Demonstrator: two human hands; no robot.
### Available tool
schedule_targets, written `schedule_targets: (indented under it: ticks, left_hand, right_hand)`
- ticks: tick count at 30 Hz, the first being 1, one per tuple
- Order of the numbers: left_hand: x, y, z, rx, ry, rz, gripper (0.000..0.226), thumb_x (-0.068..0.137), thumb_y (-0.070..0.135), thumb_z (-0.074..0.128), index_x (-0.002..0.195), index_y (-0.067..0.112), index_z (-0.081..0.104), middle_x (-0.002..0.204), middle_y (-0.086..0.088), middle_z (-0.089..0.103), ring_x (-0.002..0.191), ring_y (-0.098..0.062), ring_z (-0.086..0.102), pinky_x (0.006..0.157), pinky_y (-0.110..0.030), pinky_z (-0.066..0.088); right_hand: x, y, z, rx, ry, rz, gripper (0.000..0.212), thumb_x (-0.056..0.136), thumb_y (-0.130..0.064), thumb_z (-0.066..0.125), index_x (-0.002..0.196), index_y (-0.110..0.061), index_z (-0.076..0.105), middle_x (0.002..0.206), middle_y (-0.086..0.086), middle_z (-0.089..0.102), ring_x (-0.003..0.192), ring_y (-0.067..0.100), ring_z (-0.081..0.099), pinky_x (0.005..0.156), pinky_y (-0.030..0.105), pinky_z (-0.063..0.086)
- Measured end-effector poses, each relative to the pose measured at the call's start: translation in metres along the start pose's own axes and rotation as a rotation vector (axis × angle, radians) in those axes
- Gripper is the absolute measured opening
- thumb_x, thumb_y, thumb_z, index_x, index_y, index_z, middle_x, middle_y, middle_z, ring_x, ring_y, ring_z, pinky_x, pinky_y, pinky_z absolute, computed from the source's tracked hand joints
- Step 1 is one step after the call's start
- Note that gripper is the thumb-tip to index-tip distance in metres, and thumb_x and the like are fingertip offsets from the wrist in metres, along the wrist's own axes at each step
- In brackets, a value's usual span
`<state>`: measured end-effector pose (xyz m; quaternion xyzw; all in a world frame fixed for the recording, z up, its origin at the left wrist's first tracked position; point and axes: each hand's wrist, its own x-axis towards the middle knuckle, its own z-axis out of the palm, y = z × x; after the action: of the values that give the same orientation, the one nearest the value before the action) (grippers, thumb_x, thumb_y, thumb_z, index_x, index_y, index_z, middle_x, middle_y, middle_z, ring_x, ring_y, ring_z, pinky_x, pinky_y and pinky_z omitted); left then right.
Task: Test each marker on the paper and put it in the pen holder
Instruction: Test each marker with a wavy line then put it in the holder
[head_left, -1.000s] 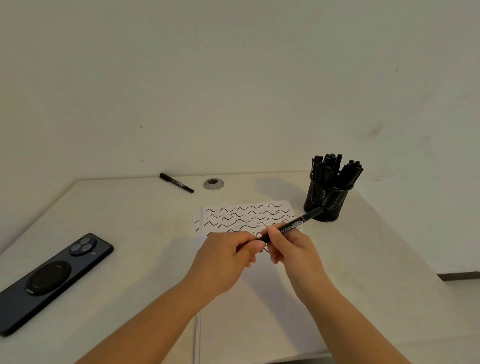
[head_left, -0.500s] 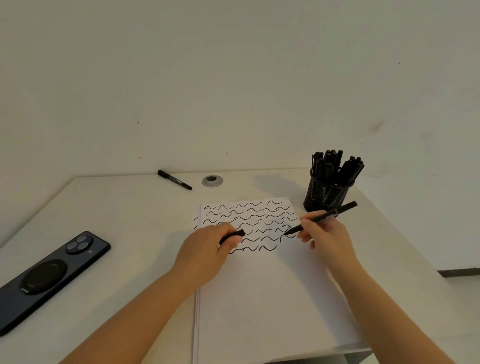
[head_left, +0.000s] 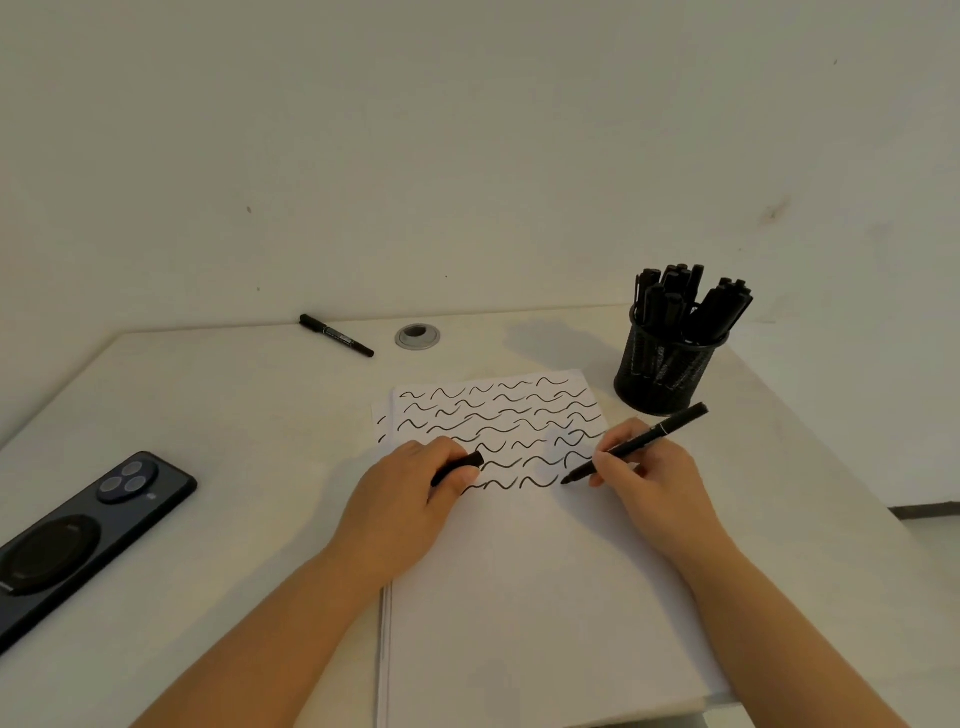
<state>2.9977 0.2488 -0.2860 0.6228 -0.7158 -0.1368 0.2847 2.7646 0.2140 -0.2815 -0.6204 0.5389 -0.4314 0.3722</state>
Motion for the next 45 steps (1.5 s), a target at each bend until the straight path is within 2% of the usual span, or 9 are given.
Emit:
schedule_targets:
  ticks: [3,7,11,17,22,29,34,41,45]
  left_hand:
    - [0.000,-0.001,0.000,-0.019,-0.009,-0.007,0.016,0.090,0.041,0.047,0.095,0.029,0.058,0.081,0.004,0.059,0.072,-0.006,0.050,0.062,-0.023,0.039]
    - [0.000,-0.002,0.000,-0.026,-0.011,-0.005,0.015,0.090,0.041,0.048,0.092,0.030,0.058,0.079,0.004,0.059,0.069,-0.004,0.049,0.059,-0.021,0.036]
    - [-0.001,-0.003,0.000,-0.032,-0.015,-0.005,0.014,0.090,0.041,0.048,0.092,0.031,0.057,0.079,0.004,0.059,0.068,-0.004,0.048,0.058,-0.021,0.035]
    - [-0.003,0.000,0.001,-0.043,0.005,0.018,0.015,0.089,0.041,0.048,0.094,0.031,0.058,0.080,0.006,0.059,0.069,-0.003,0.050,0.061,-0.019,0.038]
    - [-0.005,0.003,-0.001,-0.091,0.015,0.038,0.011,0.089,0.040,0.049,0.094,0.033,0.057,0.076,0.013,0.063,0.069,-0.005,0.055,0.062,-0.021,0.043]
    - [-0.004,0.007,-0.003,-0.184,-0.014,0.006,0.011,0.089,0.035,0.052,0.083,0.044,0.051,0.068,0.015,0.061,0.053,-0.006,0.057,0.055,-0.019,0.041]
    - [-0.005,0.006,-0.004,-0.195,-0.036,0.001,0.014,0.088,0.033,0.054,0.082,0.045,0.050,0.070,0.012,0.061,0.058,-0.008,0.056,0.059,-0.025,0.044]
    - [-0.005,0.008,-0.004,-0.209,-0.059,0.020,0.015,0.088,0.036,0.053,0.078,0.048,0.049,0.073,0.009,0.064,0.059,-0.010,0.056,0.059,-0.024,0.043]
    - [-0.006,0.009,-0.005,-0.208,-0.063,0.033,0.016,0.088,0.037,0.053,0.077,0.048,0.050,0.073,0.022,0.061,0.060,-0.009,0.054,0.057,-0.022,0.041]
  right_hand:
    - [0.001,0.001,-0.001,-0.003,0.036,-0.006,0.021,0.078,-0.009,0.056,0.067,-0.027,0.058,0.060,-0.002,0.067,0.052,0.001,0.053,0.050,0.009,0.036]
    - [0.001,0.004,-0.004,-0.062,0.103,0.009,0.019,0.076,-0.010,0.056,0.066,-0.027,0.055,0.064,0.007,0.064,0.055,0.007,0.048,0.051,0.019,0.035]
    - [0.002,0.004,-0.009,-0.126,0.204,-0.007,0.018,0.074,-0.012,0.055,0.063,-0.025,0.052,0.058,-0.002,0.057,0.053,0.002,0.046,0.053,0.027,0.035]
    - [0.001,0.000,-0.012,-0.024,0.405,-0.042,0.014,0.082,-0.023,0.058,0.075,-0.035,0.055,0.067,-0.005,0.064,0.060,0.003,0.055,0.056,0.022,0.041]
    - [0.001,-0.016,-0.010,0.135,0.364,-0.048,0.017,0.085,-0.014,0.058,0.079,-0.031,0.059,0.068,-0.003,0.062,0.055,-0.001,0.052,0.051,0.006,0.038]
    - [0.003,-0.042,0.018,0.599,0.133,0.066,0.034,0.091,-0.015,0.046,0.067,-0.018,0.069,0.050,-0.001,0.058,0.049,0.011,0.048,0.047,0.020,0.037]
    - [0.001,-0.032,0.034,0.726,0.080,0.108,0.022,0.092,-0.007,0.043,0.073,-0.015,0.051,0.049,0.005,0.059,0.045,0.014,0.050,0.044,0.021,0.037]
    - [0.001,-0.021,0.030,0.673,0.006,0.106,0.023,0.091,-0.004,0.046,0.071,-0.015,0.050,0.052,0.008,0.063,0.045,0.014,0.053,0.043,0.020,0.041]
    - [-0.001,-0.021,0.033,0.579,-0.037,0.065,0.022,0.091,-0.004,0.046,0.072,-0.015,0.050,0.055,0.008,0.064,0.048,0.015,0.055,0.046,0.020,0.042]
